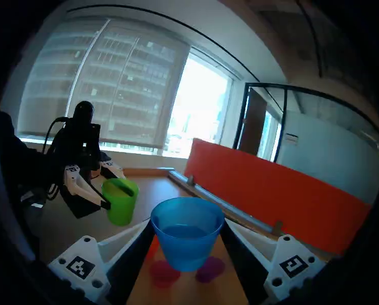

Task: Pour water

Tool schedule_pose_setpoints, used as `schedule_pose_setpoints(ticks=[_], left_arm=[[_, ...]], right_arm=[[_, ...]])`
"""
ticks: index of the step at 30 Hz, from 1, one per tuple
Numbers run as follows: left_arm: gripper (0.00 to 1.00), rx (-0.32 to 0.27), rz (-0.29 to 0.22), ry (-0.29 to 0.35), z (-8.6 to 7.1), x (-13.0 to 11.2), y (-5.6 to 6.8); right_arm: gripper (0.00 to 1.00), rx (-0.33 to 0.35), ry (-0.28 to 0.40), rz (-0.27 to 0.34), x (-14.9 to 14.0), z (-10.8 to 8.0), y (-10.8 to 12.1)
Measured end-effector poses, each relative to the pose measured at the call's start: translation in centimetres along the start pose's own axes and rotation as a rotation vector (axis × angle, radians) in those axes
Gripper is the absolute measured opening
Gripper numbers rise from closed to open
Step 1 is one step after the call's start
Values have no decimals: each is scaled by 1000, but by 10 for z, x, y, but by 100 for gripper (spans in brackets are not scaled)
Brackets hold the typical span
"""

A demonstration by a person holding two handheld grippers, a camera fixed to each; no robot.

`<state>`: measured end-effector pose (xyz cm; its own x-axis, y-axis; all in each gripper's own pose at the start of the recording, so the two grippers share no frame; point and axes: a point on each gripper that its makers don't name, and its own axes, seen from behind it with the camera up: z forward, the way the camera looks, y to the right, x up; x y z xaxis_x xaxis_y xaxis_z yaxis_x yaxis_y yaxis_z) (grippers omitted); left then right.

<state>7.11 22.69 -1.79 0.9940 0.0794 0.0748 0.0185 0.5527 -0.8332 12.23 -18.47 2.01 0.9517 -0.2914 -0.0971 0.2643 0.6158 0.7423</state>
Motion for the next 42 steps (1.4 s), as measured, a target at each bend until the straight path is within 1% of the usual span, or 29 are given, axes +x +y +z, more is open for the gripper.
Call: schedule_pose_setpoints(ticks=[20, 24, 32, 42], left_arm=[[87, -58, 26, -9, 9, -6, 24], [87, -61, 34, -7, 11, -7, 28], [87, -71, 21, 4, 16, -7, 31], [87, -89, 18, 6, 23, -9, 37]], right_arm=[[91, -8, 27, -197, 30, 6, -2], [91, -9, 36, -241, 36, 8, -3], [90, -10, 46, -335, 46, 13, -6], [90, -16, 53, -433, 58, 18, -8]])
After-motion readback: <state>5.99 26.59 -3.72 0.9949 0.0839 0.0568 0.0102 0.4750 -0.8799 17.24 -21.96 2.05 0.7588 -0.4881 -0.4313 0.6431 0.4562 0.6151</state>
